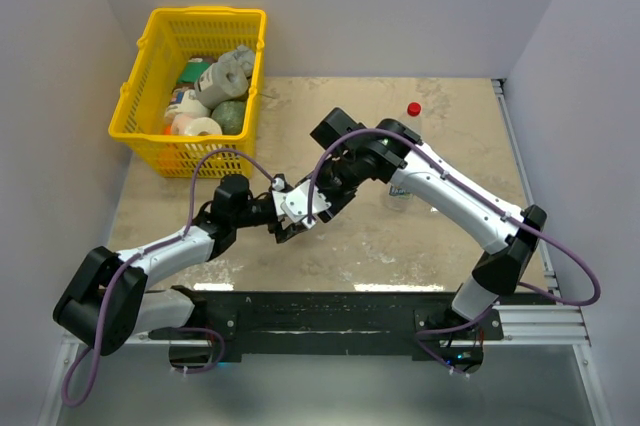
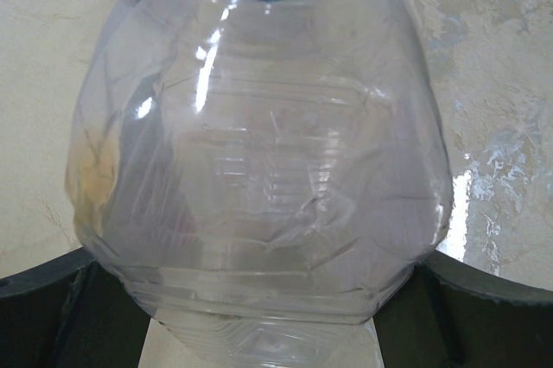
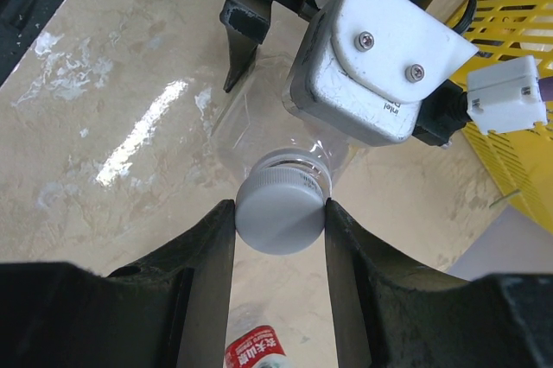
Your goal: Screw on the bottle caps
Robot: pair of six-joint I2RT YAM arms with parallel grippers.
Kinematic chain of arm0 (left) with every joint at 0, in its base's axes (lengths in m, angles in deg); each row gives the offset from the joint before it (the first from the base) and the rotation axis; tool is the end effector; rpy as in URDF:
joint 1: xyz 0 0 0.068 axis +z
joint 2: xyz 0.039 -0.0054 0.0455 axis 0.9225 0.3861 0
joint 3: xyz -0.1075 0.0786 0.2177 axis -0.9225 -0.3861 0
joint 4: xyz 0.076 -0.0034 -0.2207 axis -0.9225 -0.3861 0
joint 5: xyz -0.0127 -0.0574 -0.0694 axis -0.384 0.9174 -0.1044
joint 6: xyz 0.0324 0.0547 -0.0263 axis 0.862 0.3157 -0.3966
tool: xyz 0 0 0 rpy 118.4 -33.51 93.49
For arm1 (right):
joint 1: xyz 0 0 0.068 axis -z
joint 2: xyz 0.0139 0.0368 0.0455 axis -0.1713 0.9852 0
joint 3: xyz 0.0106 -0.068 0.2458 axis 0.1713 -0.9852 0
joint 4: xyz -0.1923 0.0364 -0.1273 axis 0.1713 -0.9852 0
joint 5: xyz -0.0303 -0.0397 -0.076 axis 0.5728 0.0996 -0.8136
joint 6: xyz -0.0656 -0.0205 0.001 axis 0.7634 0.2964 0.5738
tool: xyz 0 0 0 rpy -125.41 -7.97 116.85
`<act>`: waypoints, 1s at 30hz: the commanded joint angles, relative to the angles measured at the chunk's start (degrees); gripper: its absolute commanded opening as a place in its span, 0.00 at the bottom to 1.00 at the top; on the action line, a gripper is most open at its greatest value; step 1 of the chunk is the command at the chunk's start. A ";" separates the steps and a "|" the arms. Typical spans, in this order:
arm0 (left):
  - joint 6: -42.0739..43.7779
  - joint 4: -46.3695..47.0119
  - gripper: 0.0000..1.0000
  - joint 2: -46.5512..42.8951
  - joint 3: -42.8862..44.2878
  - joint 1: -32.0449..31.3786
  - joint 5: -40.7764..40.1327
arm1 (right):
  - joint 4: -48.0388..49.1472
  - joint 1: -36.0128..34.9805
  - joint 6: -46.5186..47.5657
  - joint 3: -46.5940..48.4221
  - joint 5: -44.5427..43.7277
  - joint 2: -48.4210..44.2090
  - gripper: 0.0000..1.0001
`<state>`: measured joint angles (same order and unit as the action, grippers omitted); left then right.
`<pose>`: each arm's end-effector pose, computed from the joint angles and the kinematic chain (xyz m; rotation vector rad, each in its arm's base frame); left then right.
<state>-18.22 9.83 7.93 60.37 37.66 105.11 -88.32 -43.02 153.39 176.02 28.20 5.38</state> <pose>0.1924 -0.1494 0.1926 1.2588 1.4577 -0.7042 0.1683 0.2521 0.3423 -2.4076 0.9404 0.2699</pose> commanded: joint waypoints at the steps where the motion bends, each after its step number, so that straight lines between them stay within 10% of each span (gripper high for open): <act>1: 2.05 5.43 0.00 -1.20 1.66 -0.17 2.08 | 4.54 -0.29 -2.61 -1.93 -2.83 -0.80 0.00; 21: 1.18 10.17 0.00 -1.73 -0.18 -0.08 -0.99 | 0.07 -0.12 -2.88 -1.24 -3.01 2.00 0.00; 30: -0.31 15.70 0.00 -2.69 -1.15 -0.17 -4.77 | 4.02 5.23 -28.68 4.56 -0.29 8.51 0.00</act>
<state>-18.42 13.35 7.89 59.03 38.01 99.93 -85.48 -40.83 140.05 178.78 25.51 9.56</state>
